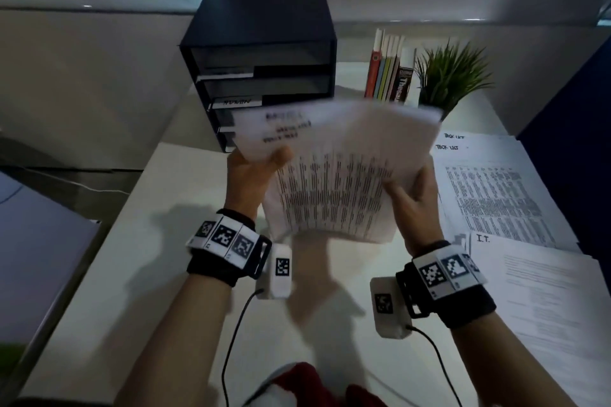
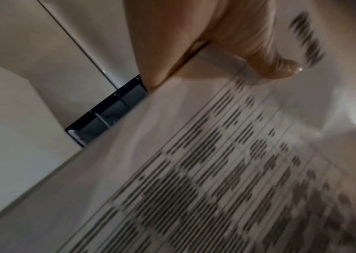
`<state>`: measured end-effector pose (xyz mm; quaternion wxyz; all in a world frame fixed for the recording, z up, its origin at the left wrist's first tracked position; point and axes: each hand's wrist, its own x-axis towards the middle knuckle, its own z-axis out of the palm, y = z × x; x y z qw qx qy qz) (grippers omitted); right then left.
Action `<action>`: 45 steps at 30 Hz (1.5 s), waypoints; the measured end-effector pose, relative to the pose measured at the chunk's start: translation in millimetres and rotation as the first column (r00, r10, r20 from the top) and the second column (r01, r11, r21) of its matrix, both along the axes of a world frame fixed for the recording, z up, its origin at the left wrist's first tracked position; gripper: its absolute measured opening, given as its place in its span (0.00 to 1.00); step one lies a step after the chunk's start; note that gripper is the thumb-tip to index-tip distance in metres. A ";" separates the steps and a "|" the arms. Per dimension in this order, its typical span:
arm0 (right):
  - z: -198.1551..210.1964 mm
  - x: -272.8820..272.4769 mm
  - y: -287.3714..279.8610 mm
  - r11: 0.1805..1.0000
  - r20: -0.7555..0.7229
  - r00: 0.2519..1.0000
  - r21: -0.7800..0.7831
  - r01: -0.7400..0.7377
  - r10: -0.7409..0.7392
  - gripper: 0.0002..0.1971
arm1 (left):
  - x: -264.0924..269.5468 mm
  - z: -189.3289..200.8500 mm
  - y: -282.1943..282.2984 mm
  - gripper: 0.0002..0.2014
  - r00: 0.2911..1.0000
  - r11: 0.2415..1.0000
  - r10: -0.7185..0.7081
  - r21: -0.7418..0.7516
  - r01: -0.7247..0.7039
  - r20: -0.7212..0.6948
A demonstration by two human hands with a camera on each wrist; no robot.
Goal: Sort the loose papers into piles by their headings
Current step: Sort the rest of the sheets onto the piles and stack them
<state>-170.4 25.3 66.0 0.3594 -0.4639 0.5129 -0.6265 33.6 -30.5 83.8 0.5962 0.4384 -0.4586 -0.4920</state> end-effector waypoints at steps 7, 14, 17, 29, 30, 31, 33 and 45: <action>-12.9 5.2 0.8 0.994 -0.030 0.995 0.057 0.093 -0.091 0.13 | -4.6 -27.7 15.9 0.08 0.997 0.993 0.038 0.113 -0.045 0.061; -32.7 12.9 8.1 0.973 0.042 0.985 0.165 0.161 -0.170 0.15 | 4.0 -36.0 19.0 0.06 0.999 0.976 0.014 0.215 -0.024 0.049; -58.8 18.7 14.4 0.929 -0.089 0.971 0.284 0.237 -0.221 0.13 | 4.9 -55.8 25.6 0.09 0.993 0.953 -0.050 0.301 0.014 0.111; -40.2 63.9 -26.8 0.942 -0.221 0.965 0.269 0.200 -0.142 0.13 | 56.6 -50.4 -14.9 0.28 0.955 0.899 0.108 0.383 -0.212 0.276; -37.2 68.4 -33.7 0.937 -0.228 0.965 0.289 0.197 -0.132 0.12 | 61.3 -48.3 -20.6 0.27 0.950 0.893 0.114 0.389 -0.227 0.292; -33.3 72.3 -41.1 0.931 -0.223 0.967 0.312 0.190 -0.123 0.12 | 66.4 -48.4 -27.7 0.27 0.948 0.886 0.119 0.400 -0.236 0.296; -26.0 77.7 -56.0 0.919 -0.206 0.973 0.353 0.174 -0.105 0.14 | 74.4 -46.8 -43.0 0.26 0.942 0.869 0.133 0.420 -0.261 0.309; 0.6 84.9 -67.8 0.862 0.079 0.995 0.498 -0.094 0.063 0.07 | 85.1 -36.8 -137.8 0.26 0.957 0.744 0.037 0.632 -0.219 0.288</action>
